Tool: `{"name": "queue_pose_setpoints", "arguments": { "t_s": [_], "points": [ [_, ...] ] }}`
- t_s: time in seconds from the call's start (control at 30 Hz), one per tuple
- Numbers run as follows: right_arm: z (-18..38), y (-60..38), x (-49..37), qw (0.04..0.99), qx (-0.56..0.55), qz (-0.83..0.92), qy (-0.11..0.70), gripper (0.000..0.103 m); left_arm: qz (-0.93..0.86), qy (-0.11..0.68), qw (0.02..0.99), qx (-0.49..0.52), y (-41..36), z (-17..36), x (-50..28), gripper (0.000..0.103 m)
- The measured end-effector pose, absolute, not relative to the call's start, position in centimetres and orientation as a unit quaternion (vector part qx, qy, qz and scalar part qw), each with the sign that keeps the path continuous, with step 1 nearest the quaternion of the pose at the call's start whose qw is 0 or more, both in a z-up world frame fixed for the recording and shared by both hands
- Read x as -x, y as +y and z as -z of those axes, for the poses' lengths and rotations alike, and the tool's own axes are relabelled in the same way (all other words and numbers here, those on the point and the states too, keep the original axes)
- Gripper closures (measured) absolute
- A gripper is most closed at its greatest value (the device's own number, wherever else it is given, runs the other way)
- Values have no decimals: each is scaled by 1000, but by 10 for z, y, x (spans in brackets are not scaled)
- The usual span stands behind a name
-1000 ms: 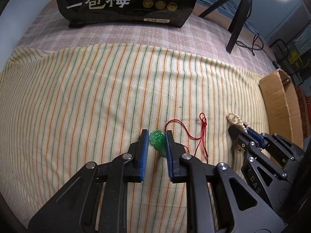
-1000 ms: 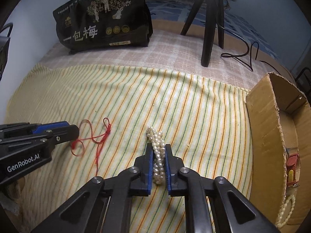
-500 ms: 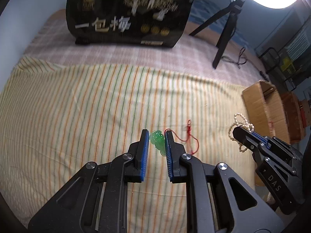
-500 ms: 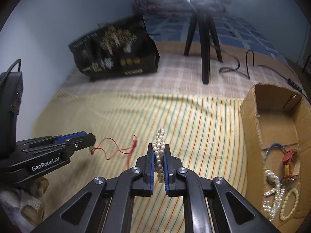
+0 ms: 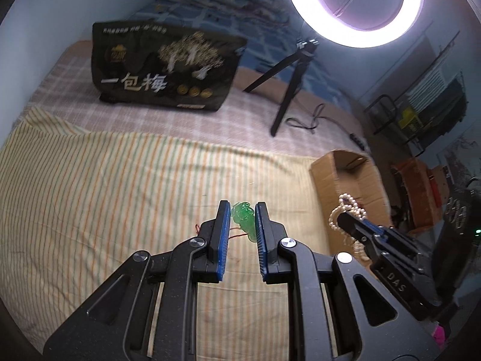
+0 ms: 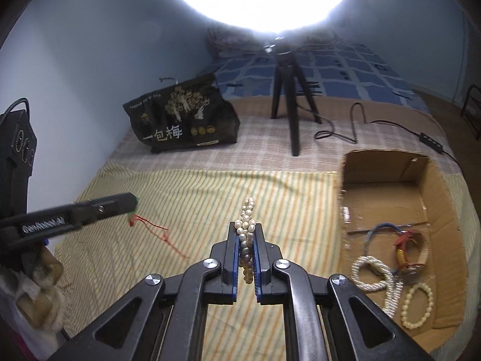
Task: Organize jewelry
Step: 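Lift the jade pendant and pearl strand and carry them into the box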
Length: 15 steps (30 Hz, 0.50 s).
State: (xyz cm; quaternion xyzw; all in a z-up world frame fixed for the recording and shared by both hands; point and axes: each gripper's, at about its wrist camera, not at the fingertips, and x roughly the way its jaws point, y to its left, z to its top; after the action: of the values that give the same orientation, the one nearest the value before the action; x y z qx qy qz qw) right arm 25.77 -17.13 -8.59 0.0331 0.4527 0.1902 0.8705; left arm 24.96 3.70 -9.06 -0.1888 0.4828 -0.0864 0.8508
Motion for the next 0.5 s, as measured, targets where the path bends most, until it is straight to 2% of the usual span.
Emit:
{"name": "queue_pose_setpoints", "arguments": {
  "t_s": [0.5],
  "points": [
    [68,-270,-230,884,-53,-135,444,98,144,446,867,172,-26,46,-242,88]
  ]
}}
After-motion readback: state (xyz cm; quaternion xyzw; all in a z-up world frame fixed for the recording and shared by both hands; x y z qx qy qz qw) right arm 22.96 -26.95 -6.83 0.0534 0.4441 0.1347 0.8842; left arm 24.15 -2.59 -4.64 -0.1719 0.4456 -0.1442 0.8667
